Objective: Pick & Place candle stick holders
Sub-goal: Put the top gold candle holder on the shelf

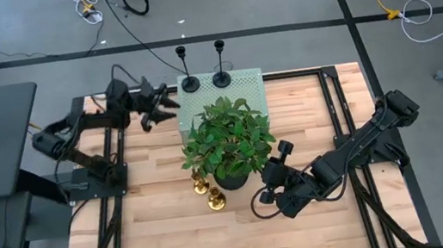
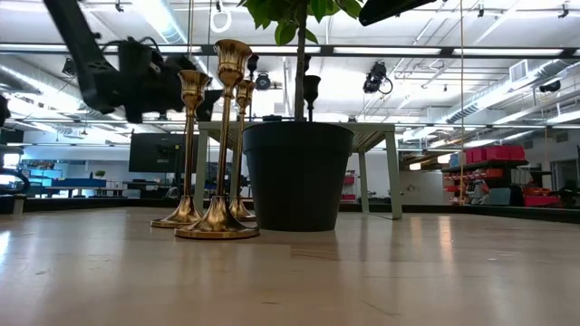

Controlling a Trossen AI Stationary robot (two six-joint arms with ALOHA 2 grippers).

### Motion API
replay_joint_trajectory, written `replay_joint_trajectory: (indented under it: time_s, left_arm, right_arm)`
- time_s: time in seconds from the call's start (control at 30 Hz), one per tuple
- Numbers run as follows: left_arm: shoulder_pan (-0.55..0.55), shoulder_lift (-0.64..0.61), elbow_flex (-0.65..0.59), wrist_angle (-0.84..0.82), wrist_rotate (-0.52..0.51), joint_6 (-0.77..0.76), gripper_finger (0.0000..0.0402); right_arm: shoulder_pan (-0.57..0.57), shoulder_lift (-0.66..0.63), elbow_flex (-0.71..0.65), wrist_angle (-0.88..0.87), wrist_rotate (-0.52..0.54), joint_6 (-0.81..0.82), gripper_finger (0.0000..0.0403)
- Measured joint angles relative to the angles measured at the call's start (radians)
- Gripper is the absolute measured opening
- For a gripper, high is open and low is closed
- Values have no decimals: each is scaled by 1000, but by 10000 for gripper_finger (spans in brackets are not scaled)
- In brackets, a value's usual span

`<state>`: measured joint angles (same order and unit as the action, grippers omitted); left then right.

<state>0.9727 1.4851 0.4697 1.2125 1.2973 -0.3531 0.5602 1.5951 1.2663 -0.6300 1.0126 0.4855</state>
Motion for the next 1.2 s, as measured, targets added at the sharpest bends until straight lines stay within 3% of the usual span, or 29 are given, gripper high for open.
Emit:
replay_joint_trajectory:
  time_s: [0.23,0.43,0.63,0.8,1.2]
  left_arm:
    - [-132,-191,-224,-5,-245,132,185]
    - [-299,-238,-338,-7,-442,180,185]
    - [-495,-237,-352,-70,-704,289,185]
    - [-587,-236,-352,-98,-917,348,185]
    - [-788,-236,-352,-143,-1214,354,185]
  right_arm:
    - [0,0,0,0,0,-7,33]
    - [0,0,0,0,0,-27,33]
    - [0,0,0,0,0,-31,33]
    - [0,0,0,0,-8,-31,33]
    - [1,0,0,-3,-10,-60,33]
